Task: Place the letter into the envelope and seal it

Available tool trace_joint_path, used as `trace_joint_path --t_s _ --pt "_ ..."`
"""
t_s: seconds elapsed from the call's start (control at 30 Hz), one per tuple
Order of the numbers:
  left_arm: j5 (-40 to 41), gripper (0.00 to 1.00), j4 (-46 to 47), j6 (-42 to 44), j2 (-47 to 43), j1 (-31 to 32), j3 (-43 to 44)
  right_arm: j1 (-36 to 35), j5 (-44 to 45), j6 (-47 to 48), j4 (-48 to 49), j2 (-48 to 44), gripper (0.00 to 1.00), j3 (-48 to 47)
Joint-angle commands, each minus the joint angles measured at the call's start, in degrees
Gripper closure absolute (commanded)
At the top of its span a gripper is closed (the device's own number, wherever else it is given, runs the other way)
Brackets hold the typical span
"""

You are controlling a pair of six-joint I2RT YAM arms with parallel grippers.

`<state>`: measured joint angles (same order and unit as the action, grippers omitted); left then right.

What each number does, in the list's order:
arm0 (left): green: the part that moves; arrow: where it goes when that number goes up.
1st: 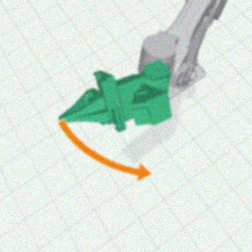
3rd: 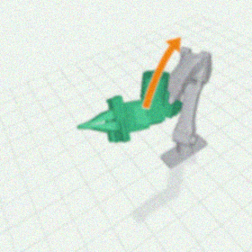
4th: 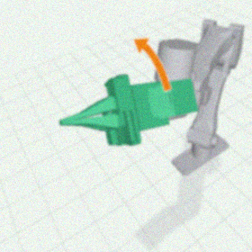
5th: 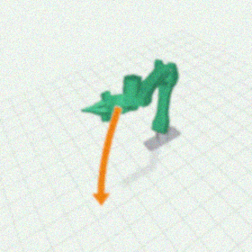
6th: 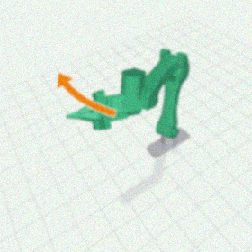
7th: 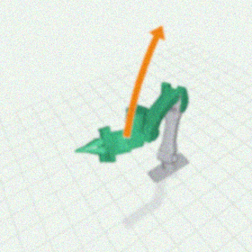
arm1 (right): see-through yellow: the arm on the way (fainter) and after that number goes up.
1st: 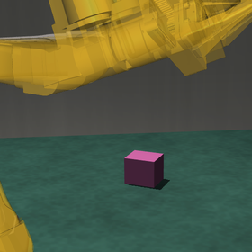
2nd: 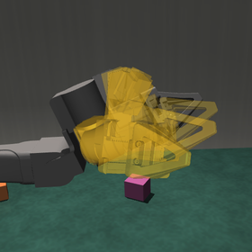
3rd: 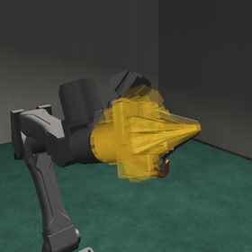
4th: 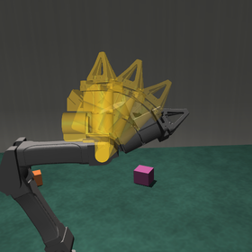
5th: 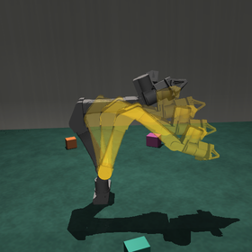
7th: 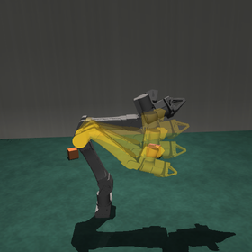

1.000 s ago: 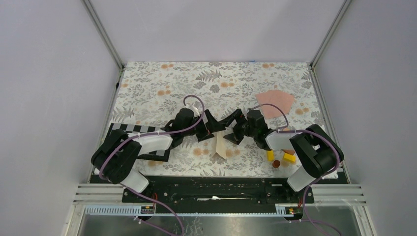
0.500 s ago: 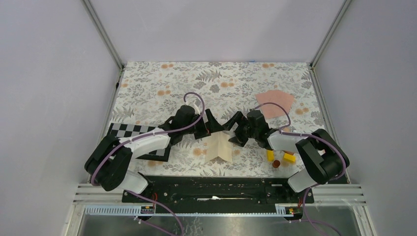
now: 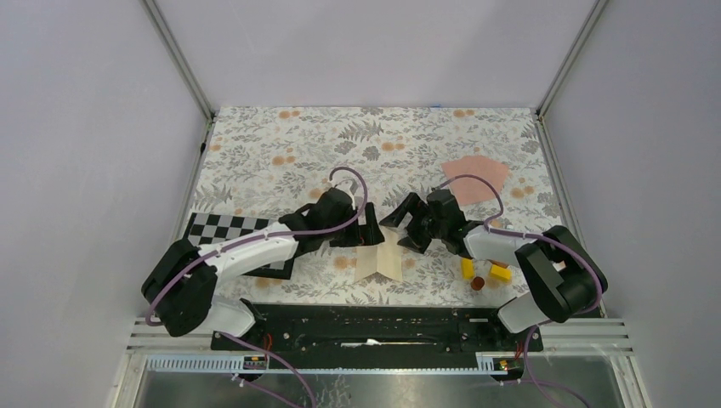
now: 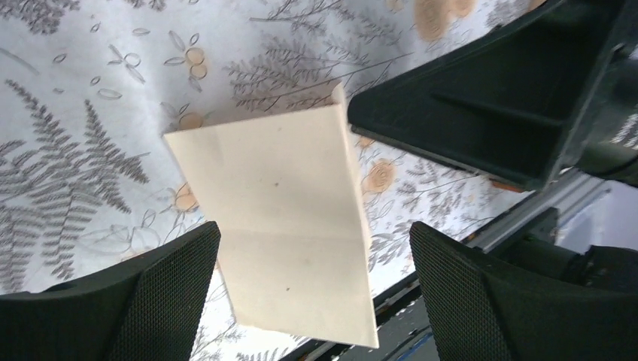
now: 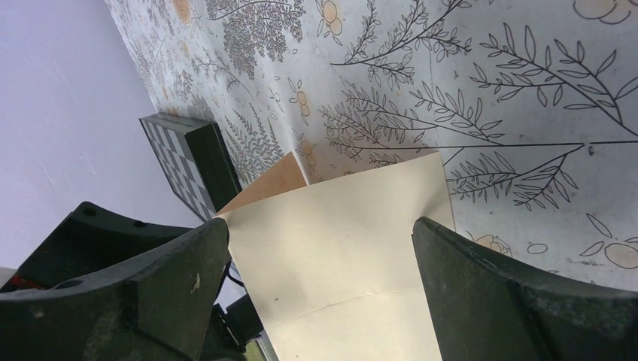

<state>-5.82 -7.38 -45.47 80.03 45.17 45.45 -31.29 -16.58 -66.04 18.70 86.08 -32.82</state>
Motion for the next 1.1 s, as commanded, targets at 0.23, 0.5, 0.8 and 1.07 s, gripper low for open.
trace_joint_path --t_s 0.23,0.5,0.8,1.07 --pt "11.0 0.06 -11.5 3.5 -2.6 6.7 6.4 -0.4 4.5 4.1 -8.9 -8.0 0.01 -6.0" --pt "12.0 0.18 -14.8 1.9 1.8 9.9 9.4 -0.4 11.5 9.9 -21.2 -12.8 0.01 -5.3" --pt "12.2 0.3 -16.5 1.8 6.4 12.6 13.1 -0.4 10.6 9.2 -17.7 -15.2 0.01 1.1" --pt "13.1 0.46 -18.9 1.7 8.2 13.7 14.8 -0.4 7.9 7.8 -10.7 -12.1 0.01 3.6"
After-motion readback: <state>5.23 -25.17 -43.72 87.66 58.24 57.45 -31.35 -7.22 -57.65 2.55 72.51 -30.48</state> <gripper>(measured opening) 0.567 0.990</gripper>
